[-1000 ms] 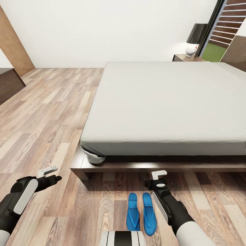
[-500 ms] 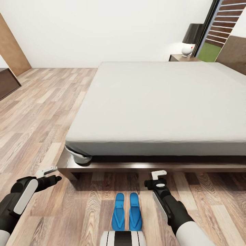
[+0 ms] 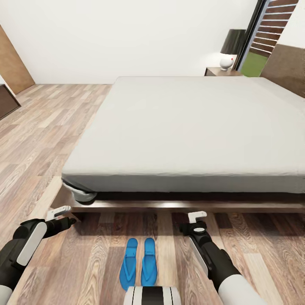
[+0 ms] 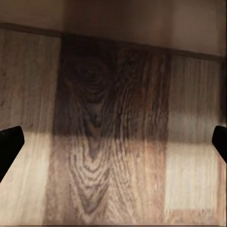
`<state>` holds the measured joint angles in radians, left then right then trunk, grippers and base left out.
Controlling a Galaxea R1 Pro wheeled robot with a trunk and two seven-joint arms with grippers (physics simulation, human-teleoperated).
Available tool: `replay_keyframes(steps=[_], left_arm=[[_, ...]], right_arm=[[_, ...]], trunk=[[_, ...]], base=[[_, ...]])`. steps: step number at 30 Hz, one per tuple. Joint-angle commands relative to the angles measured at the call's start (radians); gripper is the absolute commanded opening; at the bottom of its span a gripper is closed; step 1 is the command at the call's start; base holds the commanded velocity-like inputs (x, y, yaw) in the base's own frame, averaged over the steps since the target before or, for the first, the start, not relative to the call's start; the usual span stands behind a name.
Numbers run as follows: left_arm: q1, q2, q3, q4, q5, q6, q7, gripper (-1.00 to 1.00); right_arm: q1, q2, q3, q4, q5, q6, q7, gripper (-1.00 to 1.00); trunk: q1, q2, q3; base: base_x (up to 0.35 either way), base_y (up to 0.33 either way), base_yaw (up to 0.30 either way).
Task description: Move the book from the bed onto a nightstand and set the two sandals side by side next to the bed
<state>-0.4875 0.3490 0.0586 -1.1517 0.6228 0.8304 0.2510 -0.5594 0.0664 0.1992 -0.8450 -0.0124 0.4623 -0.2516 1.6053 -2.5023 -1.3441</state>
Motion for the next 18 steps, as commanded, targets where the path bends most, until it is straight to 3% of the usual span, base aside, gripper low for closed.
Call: replay_keyframes(steps=[1, 18], left_arm=[[0.000, 0.000, 0.001, -0.002, 0.011, 0.004, 0.009, 1.00], [0.000, 0.001, 0.002, -0.002, 0.011, 0.004, 0.009, 1.00]], right_arm=[[-0.001, 0.000, 0.003, -0.001, -0.001, 0.006, -0.006, 1.00], [-0.001, -0.001, 0.003, -0.001, -0.001, 0.006, -0.005, 1.00]], trunk=[[0.000, 0.000, -0.001], [0.000, 0.000, -0.001]], base=[[-0.101, -0.290, 0.000], [-0.127, -0.288, 0.000]])
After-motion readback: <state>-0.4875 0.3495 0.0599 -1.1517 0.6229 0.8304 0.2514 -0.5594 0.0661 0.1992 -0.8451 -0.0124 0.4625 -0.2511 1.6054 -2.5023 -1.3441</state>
